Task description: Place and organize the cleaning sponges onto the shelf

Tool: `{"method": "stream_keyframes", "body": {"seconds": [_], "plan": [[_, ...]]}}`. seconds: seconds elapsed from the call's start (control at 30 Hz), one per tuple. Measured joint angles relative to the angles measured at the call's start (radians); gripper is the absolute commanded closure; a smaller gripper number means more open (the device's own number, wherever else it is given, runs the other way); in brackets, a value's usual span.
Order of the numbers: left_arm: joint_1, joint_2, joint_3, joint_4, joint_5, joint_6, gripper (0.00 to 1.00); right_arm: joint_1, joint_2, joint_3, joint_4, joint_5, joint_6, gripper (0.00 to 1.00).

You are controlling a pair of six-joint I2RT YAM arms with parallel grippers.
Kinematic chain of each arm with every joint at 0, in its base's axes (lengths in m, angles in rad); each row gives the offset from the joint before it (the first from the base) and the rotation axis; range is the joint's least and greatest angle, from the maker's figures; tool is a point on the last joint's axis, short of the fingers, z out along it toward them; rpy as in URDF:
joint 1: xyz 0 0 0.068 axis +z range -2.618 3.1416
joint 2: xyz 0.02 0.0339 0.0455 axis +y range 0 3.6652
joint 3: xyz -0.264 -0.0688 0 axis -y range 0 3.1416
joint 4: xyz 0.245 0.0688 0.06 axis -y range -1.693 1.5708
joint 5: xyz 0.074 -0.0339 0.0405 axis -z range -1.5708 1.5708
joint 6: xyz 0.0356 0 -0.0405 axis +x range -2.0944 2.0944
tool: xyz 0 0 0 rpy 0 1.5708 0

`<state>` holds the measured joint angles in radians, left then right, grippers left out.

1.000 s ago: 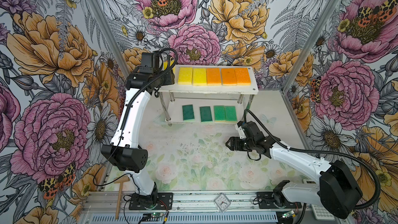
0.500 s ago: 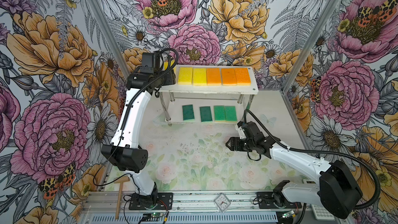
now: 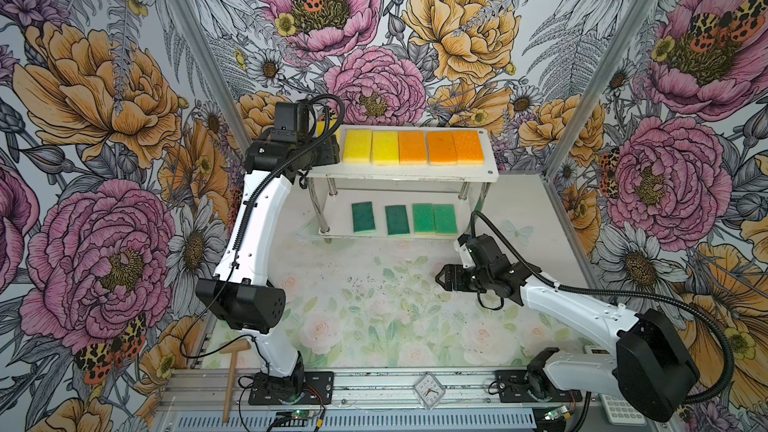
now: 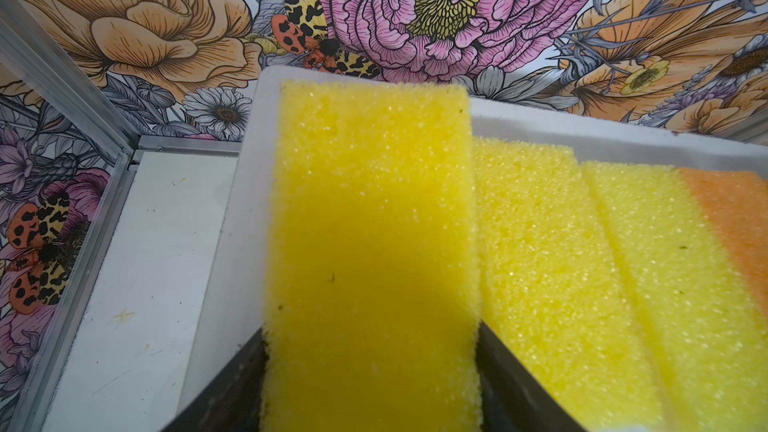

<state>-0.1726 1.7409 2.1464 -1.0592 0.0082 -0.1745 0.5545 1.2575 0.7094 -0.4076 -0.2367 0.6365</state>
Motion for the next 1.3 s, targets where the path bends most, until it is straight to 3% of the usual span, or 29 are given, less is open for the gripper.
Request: {"method": "stream_keyframes", "body": {"seconds": [0.67,1.03,1.1,1.2,1.3], "plan": [[0.0,-0.023,-0.009,0.0,0.002,-0.002,0.21,0.0,0.0,0.0,0.0,0.0,0.001,0.23],[0.026,-0.032,-0.009,0.0,0.056,-0.01,0.18,0.0,-0.002,-0.003,0.0,0.0,0.003,0.23],[0.026,-0.032,-0.009,0.0,0.064,-0.01,0.15,0.0,-0.006,-0.007,0.0,-0.001,0.003,0.23],[0.026,-0.04,-0.014,0.0,0.068,-0.017,0.01,0.0,-0.019,-0.011,0.0,-0.002,0.0,0.23],[0.026,-0.061,-0.015,-0.003,0.076,-0.019,0.01,0.0,-0.042,-0.012,-0.001,-0.012,-0.009,0.22]]}}
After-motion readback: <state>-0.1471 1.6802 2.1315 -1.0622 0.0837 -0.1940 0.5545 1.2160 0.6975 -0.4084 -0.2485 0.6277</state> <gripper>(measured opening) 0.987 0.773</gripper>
